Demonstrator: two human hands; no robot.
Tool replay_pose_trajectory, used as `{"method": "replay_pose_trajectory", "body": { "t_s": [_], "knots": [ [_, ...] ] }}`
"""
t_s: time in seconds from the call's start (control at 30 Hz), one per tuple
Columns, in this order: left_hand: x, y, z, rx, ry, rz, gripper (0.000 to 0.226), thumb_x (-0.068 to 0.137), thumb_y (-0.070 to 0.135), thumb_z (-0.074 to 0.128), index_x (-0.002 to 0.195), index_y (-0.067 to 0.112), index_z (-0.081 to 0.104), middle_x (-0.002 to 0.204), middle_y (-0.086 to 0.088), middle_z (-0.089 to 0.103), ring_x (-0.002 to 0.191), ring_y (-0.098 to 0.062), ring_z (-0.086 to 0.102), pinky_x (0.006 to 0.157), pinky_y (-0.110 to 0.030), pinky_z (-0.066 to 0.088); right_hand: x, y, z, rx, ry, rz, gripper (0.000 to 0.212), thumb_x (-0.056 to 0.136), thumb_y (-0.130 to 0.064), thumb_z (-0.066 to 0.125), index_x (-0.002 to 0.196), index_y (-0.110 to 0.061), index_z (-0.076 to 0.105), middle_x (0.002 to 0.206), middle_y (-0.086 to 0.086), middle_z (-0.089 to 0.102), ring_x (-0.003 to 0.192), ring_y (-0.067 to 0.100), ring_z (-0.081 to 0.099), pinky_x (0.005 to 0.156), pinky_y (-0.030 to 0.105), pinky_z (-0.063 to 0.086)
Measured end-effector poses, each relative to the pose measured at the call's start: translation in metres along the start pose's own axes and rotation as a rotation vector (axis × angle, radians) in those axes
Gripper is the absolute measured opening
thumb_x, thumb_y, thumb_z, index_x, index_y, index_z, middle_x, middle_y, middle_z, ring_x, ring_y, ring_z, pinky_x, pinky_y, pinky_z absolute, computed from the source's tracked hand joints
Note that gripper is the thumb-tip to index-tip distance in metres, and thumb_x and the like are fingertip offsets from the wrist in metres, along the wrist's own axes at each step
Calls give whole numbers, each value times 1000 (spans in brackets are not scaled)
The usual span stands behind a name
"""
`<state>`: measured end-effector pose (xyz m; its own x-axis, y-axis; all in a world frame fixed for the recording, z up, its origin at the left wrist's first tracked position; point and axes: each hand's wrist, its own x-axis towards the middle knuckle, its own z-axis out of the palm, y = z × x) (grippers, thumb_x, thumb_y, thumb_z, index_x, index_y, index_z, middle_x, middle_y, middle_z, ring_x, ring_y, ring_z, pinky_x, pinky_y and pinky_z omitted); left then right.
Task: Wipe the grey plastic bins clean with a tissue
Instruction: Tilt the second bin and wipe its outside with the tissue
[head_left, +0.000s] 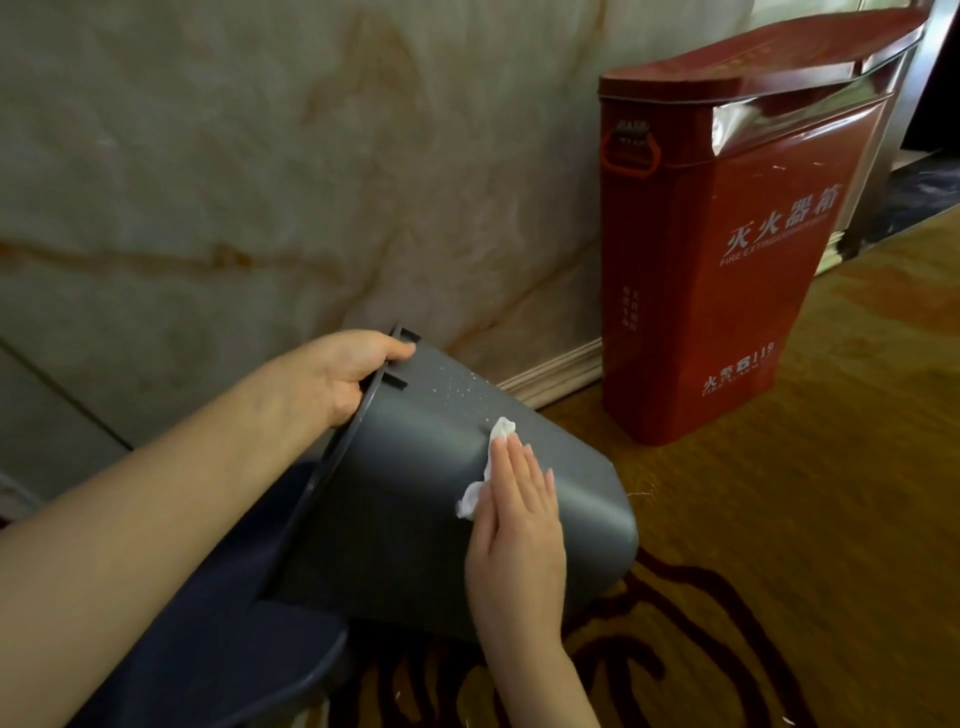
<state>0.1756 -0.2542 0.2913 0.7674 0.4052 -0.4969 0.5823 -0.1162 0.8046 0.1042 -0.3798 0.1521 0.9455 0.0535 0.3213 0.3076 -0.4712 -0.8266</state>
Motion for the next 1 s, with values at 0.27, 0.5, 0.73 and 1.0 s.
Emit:
{"method": "replay_pose_trajectory", "body": {
  "t_s": [0.27, 0.5, 0.73, 1.0],
  "knots": [
    [-9, -16, 3, -37, 4, 284, 47, 93, 37, 44, 114, -3, 57, 119, -22, 60, 107, -26, 59, 99, -38, 44, 34, -36, 3, 155, -135, -343, 53, 97, -7, 36, 145, -20, 21, 154, -5, 18, 143, 5, 5, 118, 28, 3],
    [-3, -36, -4, -279, -100, 280, 34, 96, 29, 39, 92, 8, 66, 74, -4, 76, 70, -12, 72, 56, -22, 56, 63, -24, 9, 13, -213, -347, 55, 96, -11, 39, 146, -20, 18, 156, -3, 16, 143, 10, 6, 116, 28, -2],
    [4, -49, -4, -327, -124, 178, 27, 93, 29, 45, 91, 12, 66, 76, -2, 77, 70, -15, 73, 52, -27, 57, 65, 59, -8, -80, -151, 40, 48, 99, -22, 28, 143, -26, 9, 155, -7, 13, 136, 1, 3, 117, 34, 3],
    [0, -42, -8, -331, -217, 137, 26, 95, 22, 40, 96, 11, 64, 74, -2, 76, 68, -14, 72, 65, -35, 50, 44, 126, -23, -12, 37, 379, 47, 101, -32, 22, 146, -22, 17, 156, -2, 17, 142, 12, 13, 114, 31, 13]
  ]
}}
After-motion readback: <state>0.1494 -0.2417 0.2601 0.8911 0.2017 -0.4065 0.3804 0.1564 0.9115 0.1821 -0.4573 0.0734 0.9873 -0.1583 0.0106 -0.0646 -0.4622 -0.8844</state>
